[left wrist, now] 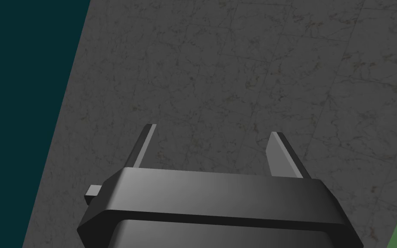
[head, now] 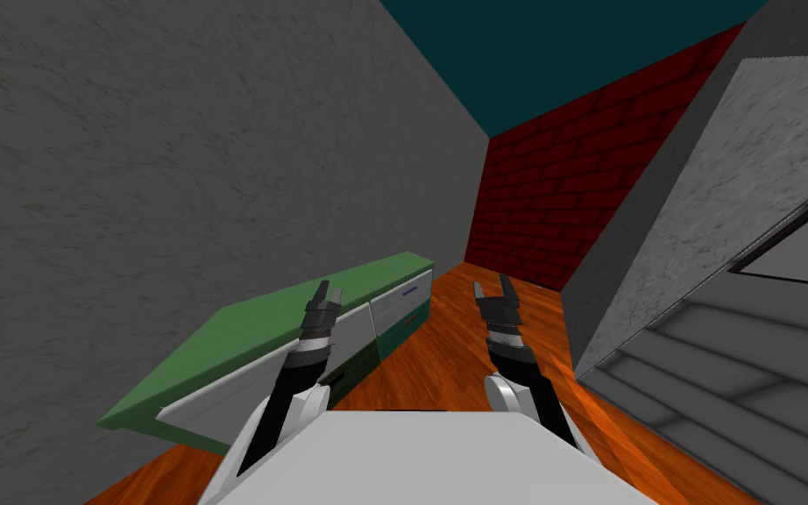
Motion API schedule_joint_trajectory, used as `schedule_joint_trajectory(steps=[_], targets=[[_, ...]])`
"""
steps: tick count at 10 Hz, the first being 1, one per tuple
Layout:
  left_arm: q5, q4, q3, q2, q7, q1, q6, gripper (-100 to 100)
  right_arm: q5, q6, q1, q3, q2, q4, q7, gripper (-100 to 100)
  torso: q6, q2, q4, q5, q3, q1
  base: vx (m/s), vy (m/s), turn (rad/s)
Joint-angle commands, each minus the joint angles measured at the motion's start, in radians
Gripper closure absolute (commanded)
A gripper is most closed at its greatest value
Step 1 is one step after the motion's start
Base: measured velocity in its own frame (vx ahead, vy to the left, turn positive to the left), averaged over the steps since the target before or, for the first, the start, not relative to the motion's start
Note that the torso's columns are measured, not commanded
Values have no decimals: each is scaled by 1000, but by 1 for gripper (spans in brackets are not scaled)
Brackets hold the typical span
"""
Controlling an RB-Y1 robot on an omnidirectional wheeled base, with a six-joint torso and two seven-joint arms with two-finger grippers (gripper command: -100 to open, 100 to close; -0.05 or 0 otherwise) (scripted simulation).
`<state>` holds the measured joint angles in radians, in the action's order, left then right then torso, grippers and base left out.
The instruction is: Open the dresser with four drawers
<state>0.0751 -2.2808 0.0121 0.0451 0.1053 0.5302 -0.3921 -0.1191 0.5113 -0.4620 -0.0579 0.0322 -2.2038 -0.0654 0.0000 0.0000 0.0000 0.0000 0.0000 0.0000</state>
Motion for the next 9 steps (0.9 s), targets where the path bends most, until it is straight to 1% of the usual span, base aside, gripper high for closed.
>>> schedule_joint_trajectory(steps=[1, 3, 9], targets=[[0, 0, 0, 0, 0, 0, 0, 0, 0, 0, 0, 0, 0, 0, 0, 0, 0, 40, 41, 0, -82, 0, 0, 0, 0], [0, 0, 0, 0, 0, 0, 0, 0, 0, 0, 0, 0, 0, 0, 0, 0, 0, 175, 176, 0, -351, 0, 0, 0, 0], [0, 0, 0, 0, 0, 0, 0, 0, 0, 0, 0, 0, 0, 0, 0, 0, 0, 618, 617, 0, -1234, 0, 0, 0, 0]])
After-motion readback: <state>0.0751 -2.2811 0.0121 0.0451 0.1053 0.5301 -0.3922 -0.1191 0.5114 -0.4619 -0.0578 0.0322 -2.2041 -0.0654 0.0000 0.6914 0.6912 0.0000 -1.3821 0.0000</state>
